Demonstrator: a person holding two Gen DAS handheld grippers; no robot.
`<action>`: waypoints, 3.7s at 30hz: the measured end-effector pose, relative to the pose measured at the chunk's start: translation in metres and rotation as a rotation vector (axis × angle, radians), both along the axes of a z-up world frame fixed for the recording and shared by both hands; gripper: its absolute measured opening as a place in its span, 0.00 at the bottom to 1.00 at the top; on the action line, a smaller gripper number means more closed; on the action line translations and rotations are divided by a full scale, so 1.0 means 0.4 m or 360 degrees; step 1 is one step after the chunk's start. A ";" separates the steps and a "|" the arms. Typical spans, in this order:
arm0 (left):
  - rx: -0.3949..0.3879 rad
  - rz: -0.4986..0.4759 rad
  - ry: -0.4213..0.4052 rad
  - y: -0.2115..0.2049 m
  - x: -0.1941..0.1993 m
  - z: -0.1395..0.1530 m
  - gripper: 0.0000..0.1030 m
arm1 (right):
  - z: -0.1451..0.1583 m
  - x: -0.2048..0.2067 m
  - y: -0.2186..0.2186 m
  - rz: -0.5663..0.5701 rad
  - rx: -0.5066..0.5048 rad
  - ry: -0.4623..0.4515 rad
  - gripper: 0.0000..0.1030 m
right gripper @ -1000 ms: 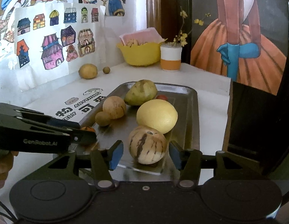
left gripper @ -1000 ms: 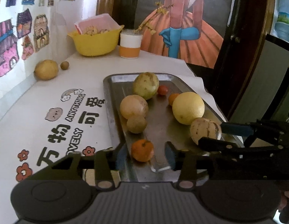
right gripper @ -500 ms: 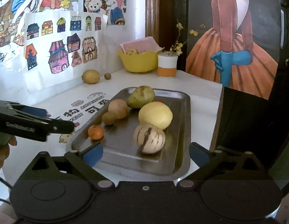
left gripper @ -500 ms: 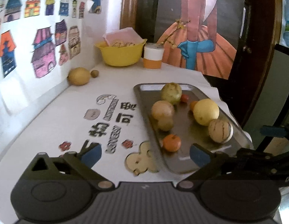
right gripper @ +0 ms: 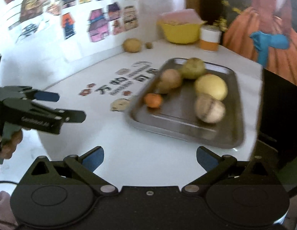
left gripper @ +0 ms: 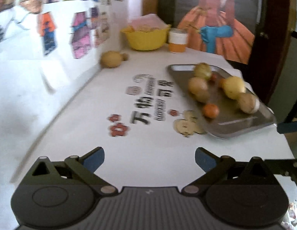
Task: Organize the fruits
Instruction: 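Withdraw both open tools from the tray toward the last fruits, then grasp the large brown pear with the left tool while the right tool grasps the small brown fruit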
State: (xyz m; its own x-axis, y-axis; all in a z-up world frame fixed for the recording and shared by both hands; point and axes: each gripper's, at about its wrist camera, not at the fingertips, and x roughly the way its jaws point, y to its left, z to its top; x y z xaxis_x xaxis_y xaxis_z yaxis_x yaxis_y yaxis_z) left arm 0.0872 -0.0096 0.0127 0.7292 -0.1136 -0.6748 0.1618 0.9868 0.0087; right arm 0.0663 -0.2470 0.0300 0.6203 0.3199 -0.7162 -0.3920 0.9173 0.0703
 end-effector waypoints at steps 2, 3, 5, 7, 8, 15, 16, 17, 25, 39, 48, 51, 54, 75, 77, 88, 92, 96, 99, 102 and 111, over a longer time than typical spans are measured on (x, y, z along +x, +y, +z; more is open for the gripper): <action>0.0007 0.0068 -0.0002 0.028 0.010 0.017 0.99 | 0.015 0.018 0.032 0.0074 -0.0009 0.0000 0.99; 0.0011 0.0088 -0.0008 0.040 0.015 0.027 0.99 | 0.022 0.032 0.051 0.0121 -0.0026 0.0005 0.99; 0.0034 0.0118 -0.0044 0.061 0.025 0.051 0.99 | 0.038 0.063 0.081 0.0202 -0.0070 0.0005 0.99; 0.0069 0.0134 -0.0083 0.072 0.037 0.074 1.00 | 0.060 0.094 0.117 0.0281 -0.0107 -0.0017 0.99; 0.0089 0.0145 -0.0099 0.077 0.047 0.086 1.00 | 0.071 0.110 0.132 0.0315 -0.0120 -0.0029 0.99; 0.0039 0.0237 -0.0181 0.102 0.143 0.134 1.00 | 0.137 0.270 0.195 0.0456 -0.0273 -0.0047 0.99; 0.0028 0.0240 -0.0193 0.103 0.156 0.135 1.00 | 0.144 0.301 0.198 0.0450 -0.0310 -0.0053 0.99; 0.0016 0.0243 -0.0212 0.103 0.177 0.136 1.00 | 0.149 0.328 0.195 0.0440 -0.0332 -0.0067 0.99; -0.0126 0.0363 -0.0275 0.068 0.342 0.093 1.00 | 0.186 0.619 0.168 0.0294 -0.0277 -0.0192 0.99; -0.0269 0.0766 -0.0337 0.042 0.604 0.006 0.99 | 0.005 1.033 0.187 0.0449 0.0059 -0.0127 0.83; -0.0441 0.0962 -0.0362 0.038 0.711 -0.030 0.99 | -0.075 1.118 0.200 0.0594 -0.0001 -0.0117 0.73; -0.0514 0.1042 -0.0381 0.037 0.742 -0.040 0.99 | -0.081 1.141 0.208 0.0687 -0.0009 -0.0135 0.70; -0.0571 0.1081 -0.0373 0.039 0.778 -0.050 0.99 | -0.082 1.161 0.219 0.0763 0.0001 -0.0142 0.66; -0.0625 0.1172 -0.0339 0.053 0.850 -0.121 0.83 | -0.164 1.234 0.304 0.0899 -0.0032 -0.0122 0.39; -0.0645 0.1160 -0.0354 0.055 0.849 -0.124 0.78 | -0.168 1.231 0.303 0.0907 -0.0036 -0.0132 0.37; -0.0738 0.1082 -0.0365 0.064 0.833 -0.128 0.62 | -0.182 1.196 0.349 0.0950 -0.0084 -0.0167 0.27; -0.0735 0.1053 -0.0355 0.063 0.809 -0.129 0.61 | -0.179 1.163 0.363 0.0988 -0.0108 -0.0168 0.27; -0.0724 0.0993 -0.0348 0.065 0.763 -0.125 0.56 | -0.175 1.124 0.379 0.1046 -0.0136 -0.0165 0.27; -0.0697 0.0937 -0.0335 0.071 0.733 -0.122 0.55 | -0.166 1.086 0.382 0.1102 -0.0169 -0.0191 0.27; -0.0757 0.0932 -0.0290 0.090 0.716 -0.130 0.65 | -0.161 1.063 0.396 0.1098 -0.0215 -0.0243 0.27; -0.0709 0.0931 -0.0282 0.093 0.733 -0.118 0.81 | -0.173 1.062 0.448 0.1086 -0.0225 -0.0256 0.27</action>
State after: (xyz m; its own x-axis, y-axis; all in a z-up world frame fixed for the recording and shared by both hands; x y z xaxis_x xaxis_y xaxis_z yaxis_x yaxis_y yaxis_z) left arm 0.3803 0.0276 -0.0345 0.8479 0.0904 -0.5224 -0.3558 0.8276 -0.4342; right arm 0.4912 -0.0679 -0.0391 0.4166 0.5851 -0.6958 -0.8771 0.4601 -0.1382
